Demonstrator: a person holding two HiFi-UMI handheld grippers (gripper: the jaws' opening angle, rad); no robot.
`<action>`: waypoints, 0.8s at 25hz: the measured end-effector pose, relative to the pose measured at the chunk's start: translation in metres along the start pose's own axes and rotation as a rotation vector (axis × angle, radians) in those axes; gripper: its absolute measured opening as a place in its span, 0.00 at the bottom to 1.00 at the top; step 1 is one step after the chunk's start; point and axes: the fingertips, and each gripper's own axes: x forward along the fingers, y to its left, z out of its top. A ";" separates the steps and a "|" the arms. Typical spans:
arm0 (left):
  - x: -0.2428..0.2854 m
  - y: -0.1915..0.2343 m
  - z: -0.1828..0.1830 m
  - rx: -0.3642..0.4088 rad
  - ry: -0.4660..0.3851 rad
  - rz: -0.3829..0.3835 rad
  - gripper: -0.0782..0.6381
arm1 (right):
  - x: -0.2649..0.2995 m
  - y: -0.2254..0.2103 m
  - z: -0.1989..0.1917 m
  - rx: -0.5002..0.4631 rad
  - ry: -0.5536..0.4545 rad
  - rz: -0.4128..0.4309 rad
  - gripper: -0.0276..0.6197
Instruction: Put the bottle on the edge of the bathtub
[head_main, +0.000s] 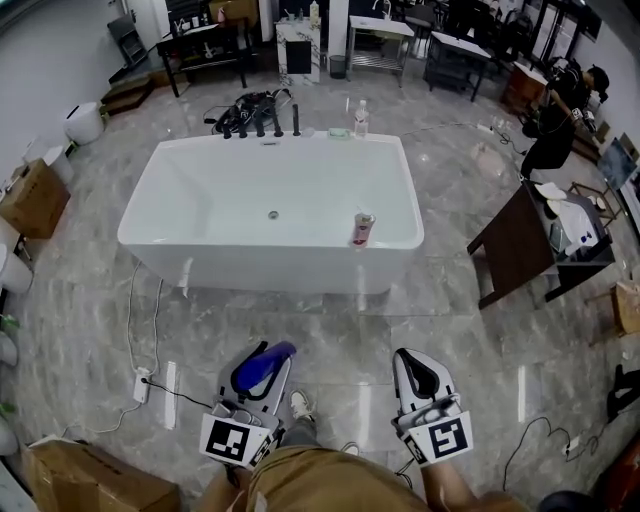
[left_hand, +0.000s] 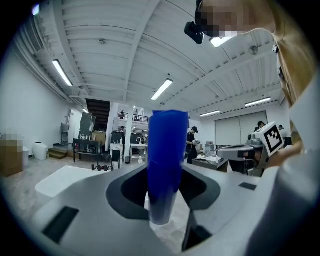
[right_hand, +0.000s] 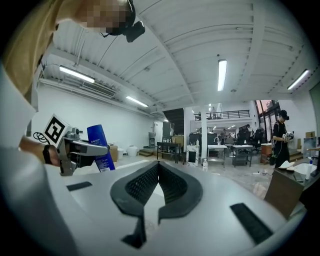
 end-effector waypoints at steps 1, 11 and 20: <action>0.005 0.009 -0.001 -0.005 0.003 0.000 0.33 | 0.010 0.000 0.002 -0.002 0.003 -0.002 0.05; 0.052 0.081 -0.012 -0.037 0.013 -0.063 0.33 | 0.086 0.004 0.010 -0.023 0.036 -0.058 0.05; 0.094 0.111 -0.018 -0.057 0.003 -0.079 0.33 | 0.113 -0.003 0.012 -0.029 0.062 -0.091 0.05</action>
